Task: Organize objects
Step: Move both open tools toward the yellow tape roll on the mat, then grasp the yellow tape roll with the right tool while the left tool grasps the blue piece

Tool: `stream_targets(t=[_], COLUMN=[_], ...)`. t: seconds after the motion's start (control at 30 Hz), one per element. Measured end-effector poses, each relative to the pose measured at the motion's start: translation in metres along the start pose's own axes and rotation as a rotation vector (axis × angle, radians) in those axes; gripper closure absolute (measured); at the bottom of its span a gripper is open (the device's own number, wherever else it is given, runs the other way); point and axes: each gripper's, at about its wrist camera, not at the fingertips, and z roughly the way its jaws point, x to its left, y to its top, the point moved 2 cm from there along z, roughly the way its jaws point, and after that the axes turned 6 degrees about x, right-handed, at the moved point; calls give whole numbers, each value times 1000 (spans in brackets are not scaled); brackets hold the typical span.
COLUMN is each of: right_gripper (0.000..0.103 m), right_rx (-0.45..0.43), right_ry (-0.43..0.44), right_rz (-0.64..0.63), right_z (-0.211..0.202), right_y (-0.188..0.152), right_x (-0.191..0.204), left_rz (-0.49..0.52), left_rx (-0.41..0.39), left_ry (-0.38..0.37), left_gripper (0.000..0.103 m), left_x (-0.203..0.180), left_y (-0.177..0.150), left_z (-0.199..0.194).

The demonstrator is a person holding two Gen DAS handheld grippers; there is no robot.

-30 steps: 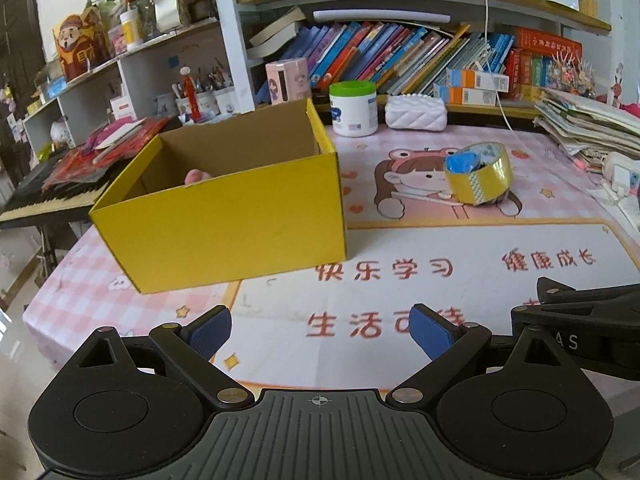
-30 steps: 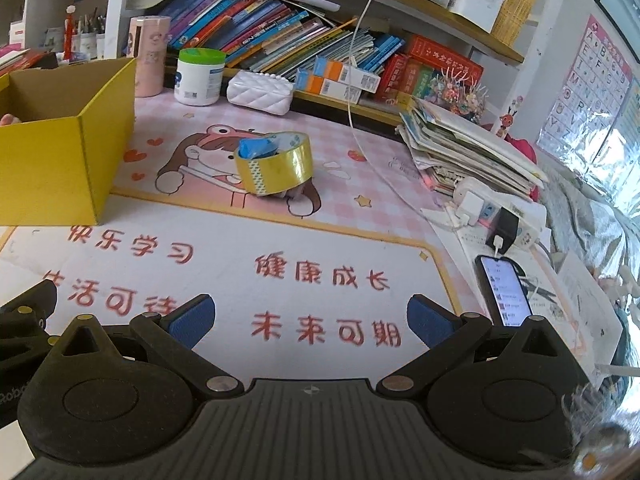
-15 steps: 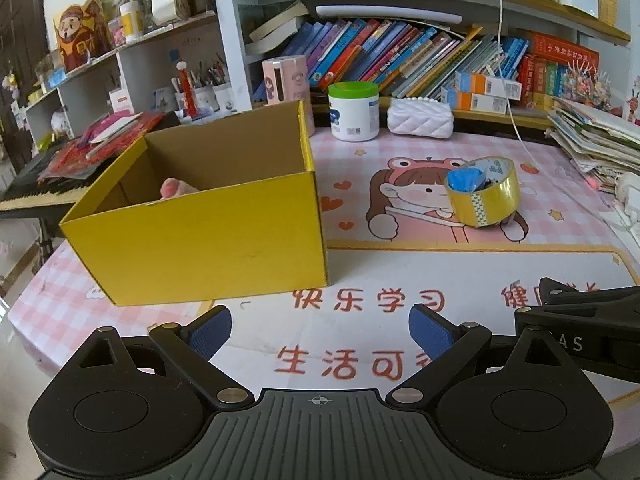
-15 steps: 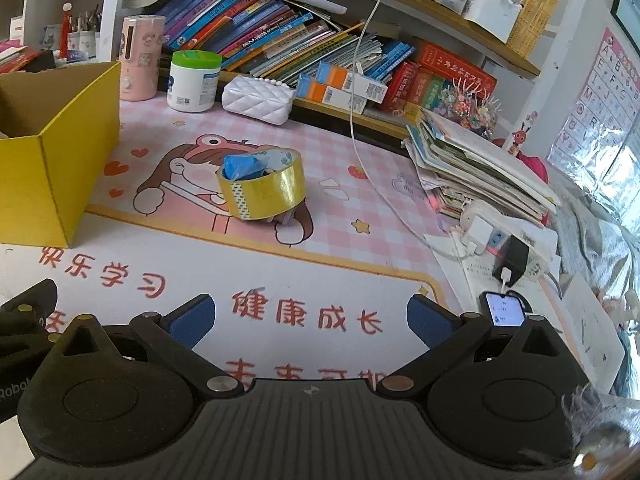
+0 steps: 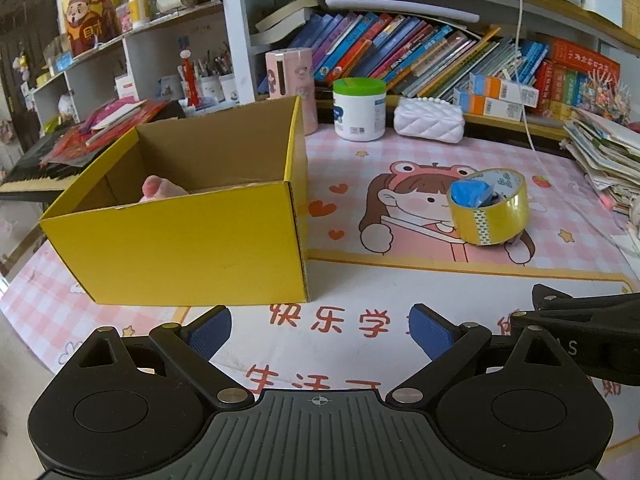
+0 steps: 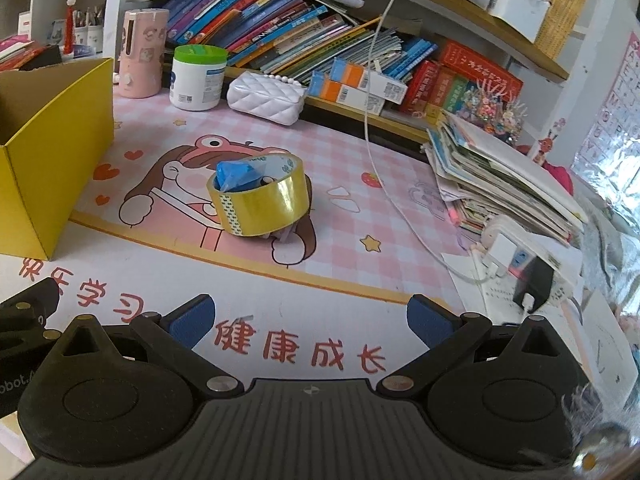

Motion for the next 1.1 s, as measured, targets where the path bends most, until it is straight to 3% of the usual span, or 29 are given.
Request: stream_targets(t=[0.67,0.93,1.1], right_gripper=[0,0,0], right_rx=[3,-42,-48], right_ry=[129,160,167], right_rz=[-62,-84,-198], right_z=[37,66,96], right_y=[24,45,60], right_x=[0,-4,4], left_rz=[-75,-84,-60], left_rx=[28,42,52], left_ry=[106,74,67], left_gripper=[6,6,6], left_x=[-5,-11,-20], left_y=[9,11,11], left_z=[13,22,25])
